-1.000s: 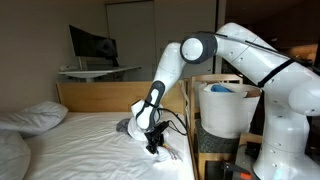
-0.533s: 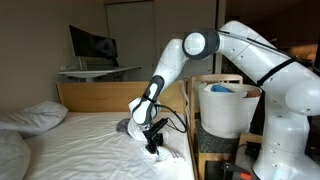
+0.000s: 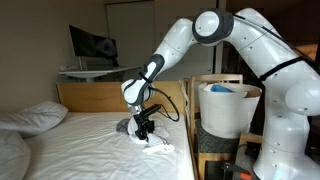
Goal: Put the clothes on the bed in the laundry hamper
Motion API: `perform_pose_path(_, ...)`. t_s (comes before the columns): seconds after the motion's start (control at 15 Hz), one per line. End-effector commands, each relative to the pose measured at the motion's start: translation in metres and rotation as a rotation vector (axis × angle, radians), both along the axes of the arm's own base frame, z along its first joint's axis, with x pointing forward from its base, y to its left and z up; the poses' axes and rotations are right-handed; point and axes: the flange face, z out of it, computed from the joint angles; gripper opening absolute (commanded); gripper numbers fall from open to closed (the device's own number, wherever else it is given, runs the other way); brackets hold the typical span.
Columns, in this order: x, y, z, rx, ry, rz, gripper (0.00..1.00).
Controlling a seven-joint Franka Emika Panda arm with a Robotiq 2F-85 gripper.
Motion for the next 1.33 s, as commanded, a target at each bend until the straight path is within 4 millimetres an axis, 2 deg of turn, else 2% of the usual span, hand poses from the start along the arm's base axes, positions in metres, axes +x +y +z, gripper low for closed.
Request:
perform_pose_path(0.0,-0.004,-0.009,0.056,0.026,-0.058,-0.018,0.11)
perform_pose_path(0.2,0.002,-0.012,0.091,0.038,-0.123,-0.034,0.11)
perform_pose_path(0.33,0.0,-0.005,0.102,0.062,-0.134,-0.016,0.1)
perform_pose_path(0.4,0.014,-0.006,0.088,0.025,-0.132,-0.024,0.3)
perform_pose_path(0.53,0.012,-0.003,0.096,0.034,-0.14,-0.024,0.3)
perform_pose_path(0.73,0.009,-0.001,0.095,0.035,-0.134,-0.021,0.3)
perform_pose_path(0.8,0.008,-0.001,0.094,0.035,-0.132,-0.022,0.1)
perform_pose_path(0.87,0.007,-0.004,0.096,0.037,-0.142,-0.012,0.1)
perform_pose_path(0.93,0.017,0.036,0.086,0.054,-0.159,-0.023,0.1)
perform_pose_path(1.27,0.047,0.028,0.118,0.078,-0.234,-0.084,0.1)
